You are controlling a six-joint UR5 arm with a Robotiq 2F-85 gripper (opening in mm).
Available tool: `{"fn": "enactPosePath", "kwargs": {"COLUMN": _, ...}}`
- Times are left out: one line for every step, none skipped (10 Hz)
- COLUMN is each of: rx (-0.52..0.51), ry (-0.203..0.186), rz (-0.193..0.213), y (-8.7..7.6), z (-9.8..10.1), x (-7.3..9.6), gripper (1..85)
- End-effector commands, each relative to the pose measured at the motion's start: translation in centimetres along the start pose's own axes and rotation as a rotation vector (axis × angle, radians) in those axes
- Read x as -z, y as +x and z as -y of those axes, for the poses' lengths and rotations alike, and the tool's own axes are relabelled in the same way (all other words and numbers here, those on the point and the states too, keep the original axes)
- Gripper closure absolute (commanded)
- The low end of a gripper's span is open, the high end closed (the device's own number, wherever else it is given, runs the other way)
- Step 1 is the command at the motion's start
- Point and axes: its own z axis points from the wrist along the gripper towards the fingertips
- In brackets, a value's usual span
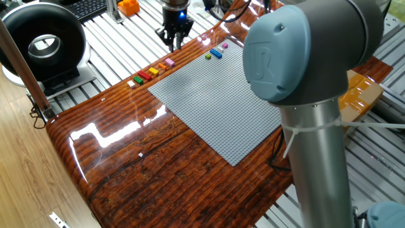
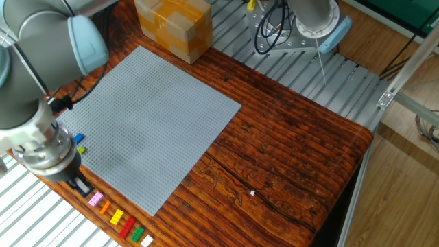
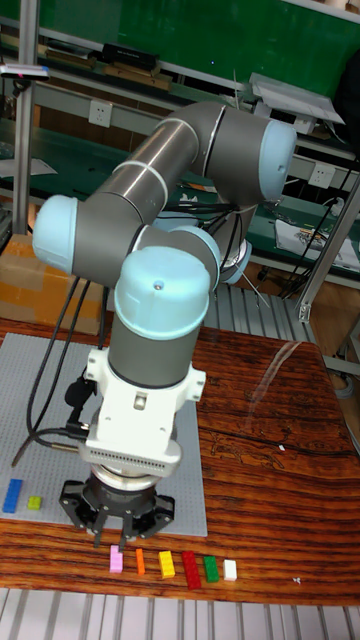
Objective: Build with small Lego blocks
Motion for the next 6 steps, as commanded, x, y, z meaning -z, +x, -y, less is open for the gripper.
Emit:
{"fn": "enactPosePath", "kwargs": {"rx": 0.011, "ry": -0.03, "rz": 0.029, "y": -1.4, "z": -1.4, "x": -0.8, "gripper": 53.7}}
{"fn": "enactPosePath", "kwargs": {"rx": 0.022, "ry": -0.033, "rz": 0.035, "y": -1.6, "z": -1.5, "x": -1.1, "gripper": 53.7}}
{"fn": "enactPosePath", "kwargs": {"rx": 0.031, "ry": -0.03, "rz": 0.042, "y": -1.8, "z": -1.4, "x": -1.4, "gripper": 53.7}}
{"fn": "enactPosePath", "kwargs": {"rx": 0.031, "ry": -0.032, "rz": 0.045, "y": -1.9, "z": -1.5, "x": -1.8, "gripper": 53.7}}
{"fn": "enactPosePath", "kwargs": {"rx": 0.029, "ry": -0.034, "rz": 0.048, "y": -1.9, "z": -1.6, "x": -2.1, "gripper": 54.0}}
{"fn": "enactPosePath", "kwargs": {"rx": 0.029, "ry": -0.039, "rz": 0.057, "y": -1.8, "z": -1.7, "x": -2.7, "gripper": 54.7}}
